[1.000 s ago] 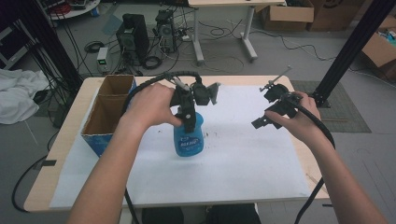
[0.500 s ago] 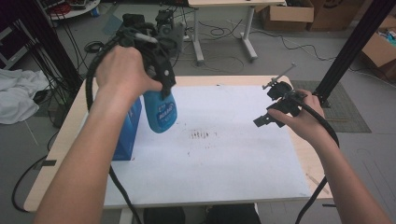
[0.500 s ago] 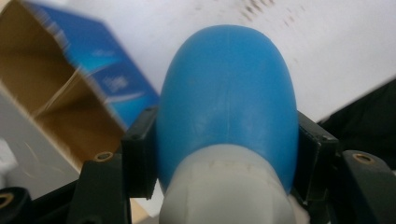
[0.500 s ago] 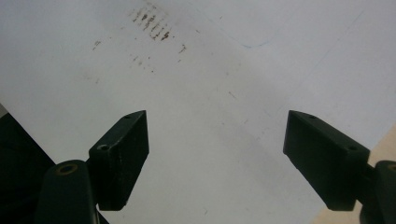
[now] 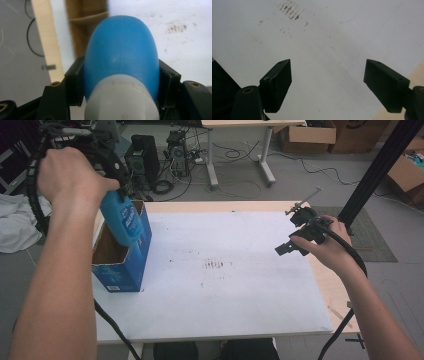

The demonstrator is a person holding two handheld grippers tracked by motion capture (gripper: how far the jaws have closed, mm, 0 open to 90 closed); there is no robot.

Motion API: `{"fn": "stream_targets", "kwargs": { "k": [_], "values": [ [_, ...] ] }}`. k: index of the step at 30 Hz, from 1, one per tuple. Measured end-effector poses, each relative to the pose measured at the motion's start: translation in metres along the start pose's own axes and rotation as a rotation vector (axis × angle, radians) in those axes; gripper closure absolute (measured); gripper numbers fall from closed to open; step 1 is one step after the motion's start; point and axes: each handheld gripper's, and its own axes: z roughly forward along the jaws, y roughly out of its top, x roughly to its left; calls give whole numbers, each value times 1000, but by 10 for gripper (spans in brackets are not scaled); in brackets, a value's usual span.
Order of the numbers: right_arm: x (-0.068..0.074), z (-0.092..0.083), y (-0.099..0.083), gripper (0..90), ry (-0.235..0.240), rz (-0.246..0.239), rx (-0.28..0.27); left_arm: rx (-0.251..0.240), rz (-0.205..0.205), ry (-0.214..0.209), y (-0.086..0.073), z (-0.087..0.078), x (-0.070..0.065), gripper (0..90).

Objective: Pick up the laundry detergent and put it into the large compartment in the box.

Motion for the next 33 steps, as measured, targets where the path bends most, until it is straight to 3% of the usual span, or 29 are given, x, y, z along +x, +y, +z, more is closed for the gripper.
{"fn": "stream_targets", "kwargs": {
  "k": [6, 12, 18, 33],
  "values": [
    [-6, -1, -5, 224, -4, 12, 0, 8, -68, 45, -2, 6, 22, 385],
    [-10, 3, -9, 223, -2, 26, 11, 6, -81, 44, -2, 15, 32, 386],
    [-12, 6, -10, 224, 0, 29, 19, 23, -74, 49, 0, 34, 34, 386],
    [-10, 11, -10, 224, 0, 32, 34, 92, -35, 53, 4, 105, 28, 385]
  ]
}}
